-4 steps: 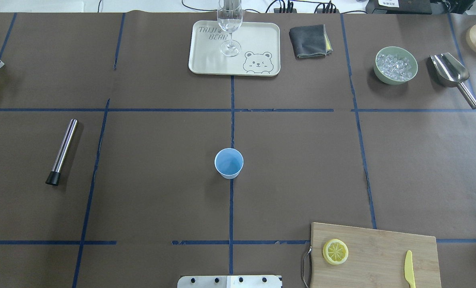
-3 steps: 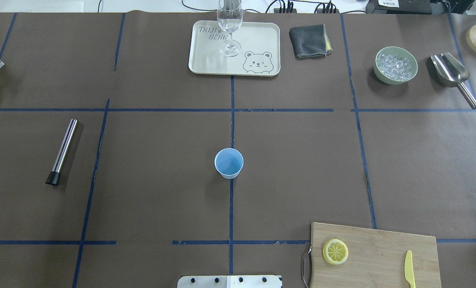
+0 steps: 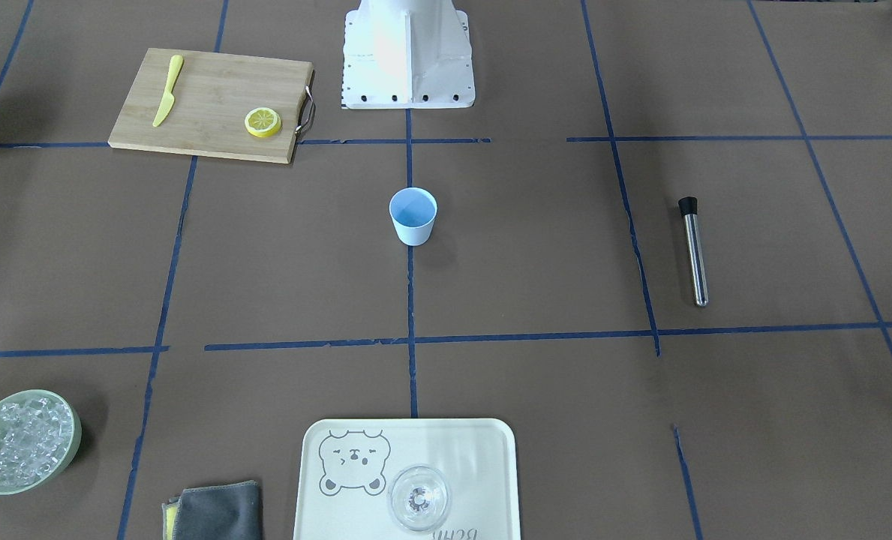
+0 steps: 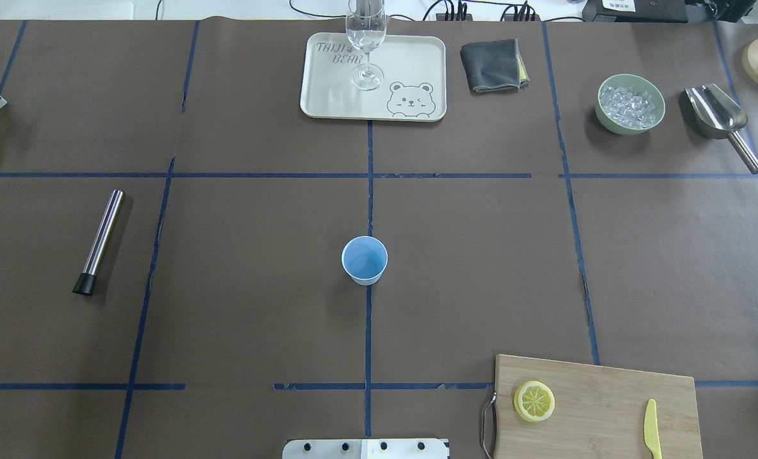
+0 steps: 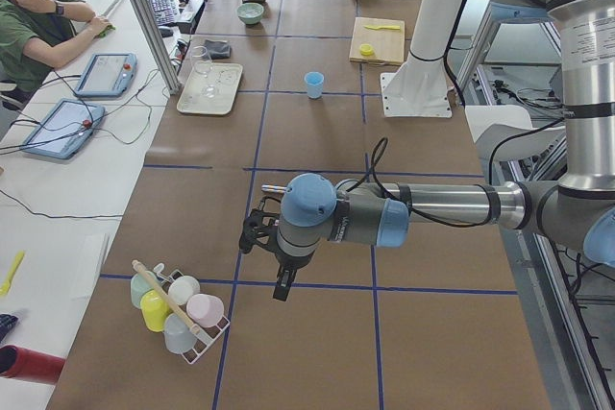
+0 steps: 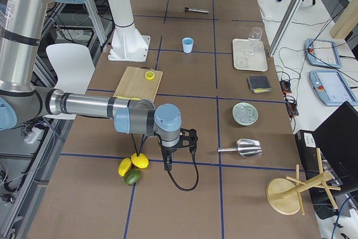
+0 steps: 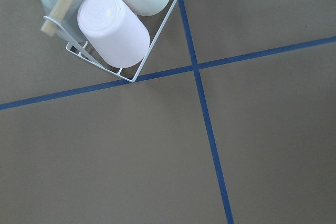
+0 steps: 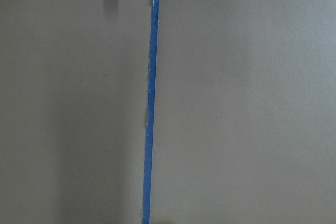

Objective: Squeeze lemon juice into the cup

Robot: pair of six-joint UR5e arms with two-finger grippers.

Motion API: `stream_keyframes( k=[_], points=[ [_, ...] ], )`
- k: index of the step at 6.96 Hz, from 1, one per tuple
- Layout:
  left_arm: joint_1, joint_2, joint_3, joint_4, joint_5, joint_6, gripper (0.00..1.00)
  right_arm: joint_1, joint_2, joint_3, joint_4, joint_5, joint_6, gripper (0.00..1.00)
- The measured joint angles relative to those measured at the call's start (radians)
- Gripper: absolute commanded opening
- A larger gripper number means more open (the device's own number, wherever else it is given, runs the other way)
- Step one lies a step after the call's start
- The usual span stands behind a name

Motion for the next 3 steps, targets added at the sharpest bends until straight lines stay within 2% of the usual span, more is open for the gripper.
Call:
stream_keyframes(
  k=[1, 3],
  points=[
    [0.019, 0.009, 0.002, -0.058, 0.077, 0.020, 1.00, 0.000, 0.001, 0.003, 0.000, 0.000, 0.000, 1.00],
    [0.032, 0.019, 0.013, -0.132, 0.127, 0.034, 1.00, 0.000, 0.002, 0.017, 0.074, 0.001, 0.002, 1.00]
  ],
)
